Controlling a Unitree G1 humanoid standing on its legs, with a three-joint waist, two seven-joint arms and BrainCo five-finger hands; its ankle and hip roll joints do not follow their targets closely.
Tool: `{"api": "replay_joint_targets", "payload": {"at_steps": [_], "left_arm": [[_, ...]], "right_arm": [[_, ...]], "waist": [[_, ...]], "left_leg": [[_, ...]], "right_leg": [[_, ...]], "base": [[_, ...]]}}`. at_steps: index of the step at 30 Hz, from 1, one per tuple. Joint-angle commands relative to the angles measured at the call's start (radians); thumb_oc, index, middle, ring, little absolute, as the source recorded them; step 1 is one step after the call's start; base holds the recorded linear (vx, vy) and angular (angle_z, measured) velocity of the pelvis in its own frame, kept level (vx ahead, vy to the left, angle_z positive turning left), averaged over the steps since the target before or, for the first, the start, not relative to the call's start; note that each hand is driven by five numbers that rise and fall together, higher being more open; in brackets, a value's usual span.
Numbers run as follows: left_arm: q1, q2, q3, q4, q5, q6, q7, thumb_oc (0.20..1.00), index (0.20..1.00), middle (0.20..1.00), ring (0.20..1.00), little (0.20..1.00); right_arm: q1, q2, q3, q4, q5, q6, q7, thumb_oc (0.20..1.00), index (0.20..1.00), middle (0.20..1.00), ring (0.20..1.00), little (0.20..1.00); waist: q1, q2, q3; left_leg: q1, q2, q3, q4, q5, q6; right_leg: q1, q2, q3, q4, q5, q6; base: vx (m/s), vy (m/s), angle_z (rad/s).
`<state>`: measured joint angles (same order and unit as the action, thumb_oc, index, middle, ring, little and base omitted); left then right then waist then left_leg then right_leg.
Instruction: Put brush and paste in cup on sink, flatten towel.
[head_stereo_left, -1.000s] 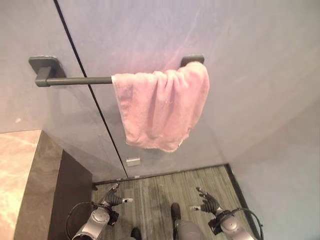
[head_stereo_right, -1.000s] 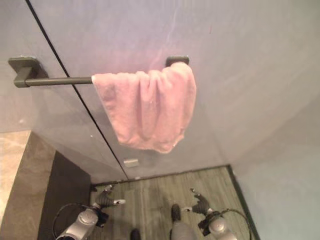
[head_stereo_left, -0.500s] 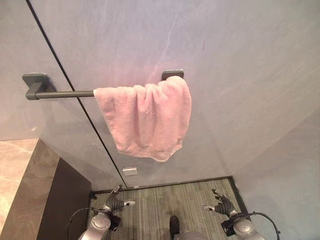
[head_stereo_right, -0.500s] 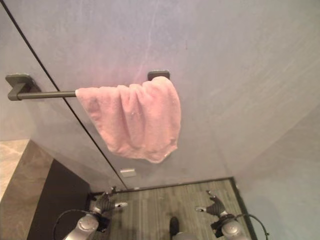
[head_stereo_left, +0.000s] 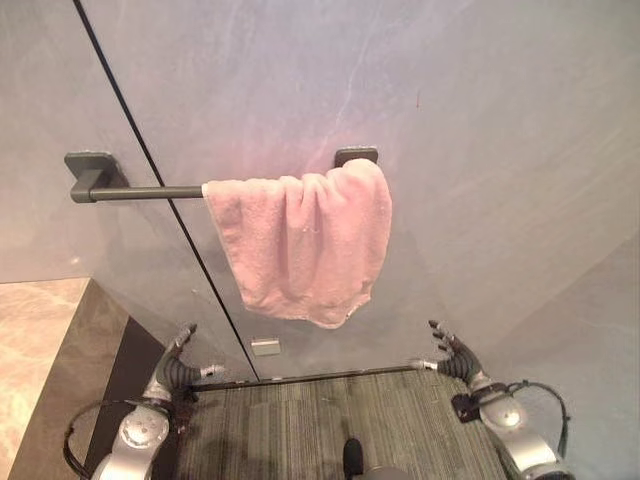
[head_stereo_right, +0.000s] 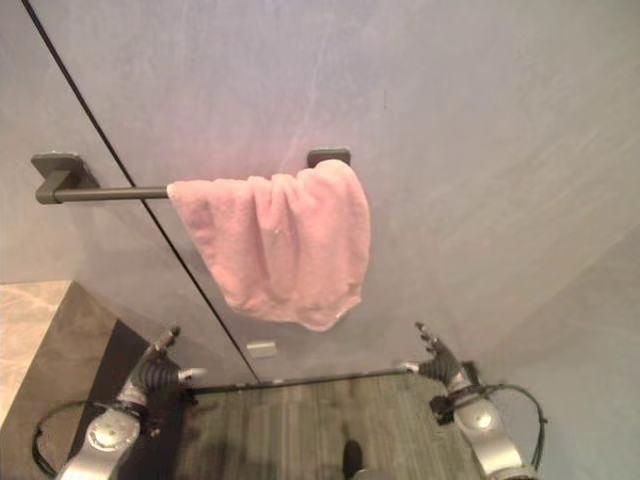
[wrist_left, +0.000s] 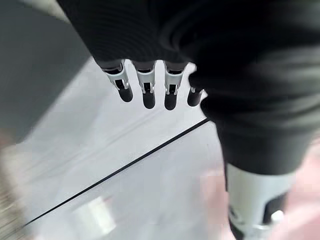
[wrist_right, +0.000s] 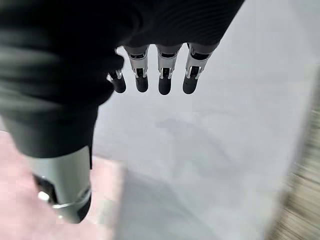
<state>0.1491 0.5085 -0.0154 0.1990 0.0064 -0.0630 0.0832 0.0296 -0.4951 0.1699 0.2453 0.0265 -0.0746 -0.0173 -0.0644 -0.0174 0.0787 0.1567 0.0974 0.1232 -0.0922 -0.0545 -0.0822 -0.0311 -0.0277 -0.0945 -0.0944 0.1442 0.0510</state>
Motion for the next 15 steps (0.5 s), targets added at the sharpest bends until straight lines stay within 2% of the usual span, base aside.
{"api": "replay_joint_targets", "payload": {"at_steps": [1,6,10,15], "left_arm": [[-0.073,0.057,-0.014,-0.016,-0.014,-0.055,0.021,1.000,1.000,1.000,1.000,1.000],[-0.193,0.052,-0.065,-0.031,-0.040,-0.051,0.031,1.000,1.000,1.000,1.000,1.000],[-0.312,0.038,-0.129,0.004,-0.057,-0.052,0.057,1.000,1.000,1.000,1.000,1.000],[-0.428,0.032,-0.199,0.058,-0.087,-0.052,0.075,1.000,1.000,1.000,1.000,1.000]], "right_arm": [[-0.084,-0.011,-0.021,-0.022,0.045,-0.037,-0.013,1.000,1.000,1.000,1.000,1.000],[-0.192,-0.029,0.015,-0.019,0.049,-0.016,-0.017,1.000,1.000,1.000,1.000,1.000],[-0.319,-0.035,0.080,0.026,0.088,-0.003,-0.026,1.000,1.000,1.000,1.000,1.000],[-0.473,-0.039,0.194,0.075,0.153,0.014,0.010,1.000,1.000,1.000,1.000,1.000]], "waist": [[0.011,-0.026,0.006],[0.009,-0.027,-0.001],[0.009,-0.029,-0.003],[0.012,-0.033,-0.003]], "left_leg": [[-0.028,-0.049,0.004,0.005,0.044,0.030],[-0.024,-0.049,0.008,0.005,0.039,0.030],[-0.024,-0.051,0.012,0.005,0.038,0.029],[-0.028,-0.048,0.019,0.005,0.038,0.026]], "right_leg": [[0.067,-0.060,0.026,0.022,-0.056,0.110],[0.075,-0.059,0.030,0.015,-0.058,0.110],[0.076,-0.057,0.035,0.009,-0.058,0.110],[0.070,-0.056,0.040,0.007,-0.058,0.111]], "base": [[0.00,0.000,0.00],[0.00,0.000,0.00],[0.01,0.000,-0.02],[0.00,0.000,0.00]]}}
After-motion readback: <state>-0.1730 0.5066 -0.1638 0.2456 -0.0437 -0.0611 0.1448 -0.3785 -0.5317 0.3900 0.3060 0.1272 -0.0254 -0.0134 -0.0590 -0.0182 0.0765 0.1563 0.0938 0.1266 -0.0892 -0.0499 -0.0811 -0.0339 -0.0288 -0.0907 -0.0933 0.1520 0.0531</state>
